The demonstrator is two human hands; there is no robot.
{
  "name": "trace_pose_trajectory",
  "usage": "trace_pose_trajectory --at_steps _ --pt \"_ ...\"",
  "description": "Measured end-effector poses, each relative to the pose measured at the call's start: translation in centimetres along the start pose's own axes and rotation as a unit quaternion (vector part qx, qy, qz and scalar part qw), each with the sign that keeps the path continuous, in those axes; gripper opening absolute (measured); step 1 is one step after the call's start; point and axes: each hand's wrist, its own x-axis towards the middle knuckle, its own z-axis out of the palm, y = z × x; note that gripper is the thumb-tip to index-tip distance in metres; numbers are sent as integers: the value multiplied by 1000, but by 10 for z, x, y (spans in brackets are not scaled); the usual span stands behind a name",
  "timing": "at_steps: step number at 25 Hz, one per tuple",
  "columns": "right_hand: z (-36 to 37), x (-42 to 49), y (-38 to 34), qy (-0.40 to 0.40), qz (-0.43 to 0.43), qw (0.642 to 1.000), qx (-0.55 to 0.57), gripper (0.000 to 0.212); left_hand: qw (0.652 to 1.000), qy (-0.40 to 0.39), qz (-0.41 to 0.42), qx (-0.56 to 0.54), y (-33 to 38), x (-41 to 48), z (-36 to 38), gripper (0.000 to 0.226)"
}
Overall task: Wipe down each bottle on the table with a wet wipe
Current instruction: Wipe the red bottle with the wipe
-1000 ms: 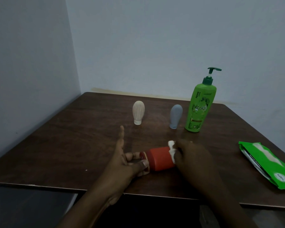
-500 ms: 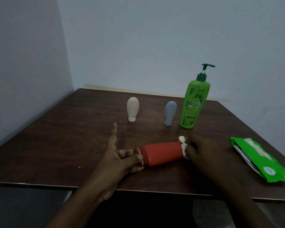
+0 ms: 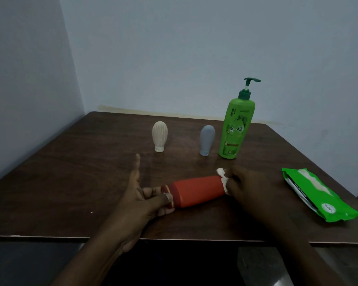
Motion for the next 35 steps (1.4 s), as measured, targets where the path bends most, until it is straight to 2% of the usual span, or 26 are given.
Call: trace_pose_trajectory --at_steps 3,7,9,13,14,17,20,25,27,31,33,35 --pt "12 -6 -17 12 -49 998 37 22 1000 -5 -2 12 -1 2 -3 116" --pt "18 -27 -54 -61 -157 979 117 43 1000 -14 -10 9 1 1 -6 117" --pt "13 -10 -33 -44 -144 986 73 45 1000 -9 -8 4 1 2 -5 118" --pt "3 6 -3 -29 -45 999 -3 45 1000 4 -7 2 -1 3 -3 117" --pt "5 2 -12 -39 -56 998 -6 48 1000 4 -6 4 0 3 -2 116" --pt "21 -22 -52 -97 -163 981 34 60 1000 2 -9 9 1 1 -2 115" --pt "22 -20 -49 -142 -194 970 33 63 1000 0 -6 -1 3 0 0 115" --pt "14 8 16 -58 -64 996 -8 55 1000 10 -2 -13 2 0 3 115" --pt "15 3 8 -55 -110 992 15 54 1000 11 -5 -15 3 0 4 114" --pt "20 -17 -7 -105 -242 964 27 57 1000 28 -11 0 5 0 5 110" --pt "12 -10 7 -101 -246 964 25 55 999 33 -13 -5 5 0 6 109" --pt "-1 -2 27 -105 -206 972 34 56 999 42 -15 -13 6 1 7 107"
